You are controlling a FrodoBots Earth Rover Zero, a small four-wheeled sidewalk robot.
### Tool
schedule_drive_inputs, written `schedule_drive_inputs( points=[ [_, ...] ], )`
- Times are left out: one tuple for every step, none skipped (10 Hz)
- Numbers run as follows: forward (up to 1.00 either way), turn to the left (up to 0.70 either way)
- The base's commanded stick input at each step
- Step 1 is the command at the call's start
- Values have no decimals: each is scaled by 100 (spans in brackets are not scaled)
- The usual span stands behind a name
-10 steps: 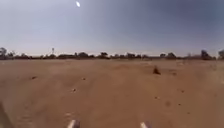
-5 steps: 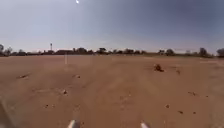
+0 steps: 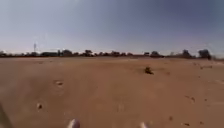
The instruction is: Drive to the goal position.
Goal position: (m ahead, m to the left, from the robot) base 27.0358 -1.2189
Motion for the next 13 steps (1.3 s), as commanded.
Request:
schedule_drive_inputs(
  points=[
    [70,0],
    [70,0],
    [70,0],
    [70,0],
    [70,0],
    [70,0],
    [70,0],
    [70,0],
    [70,0],
    [70,0],
    [70,0],
    [70,0],
    [70,0]
  ],
)
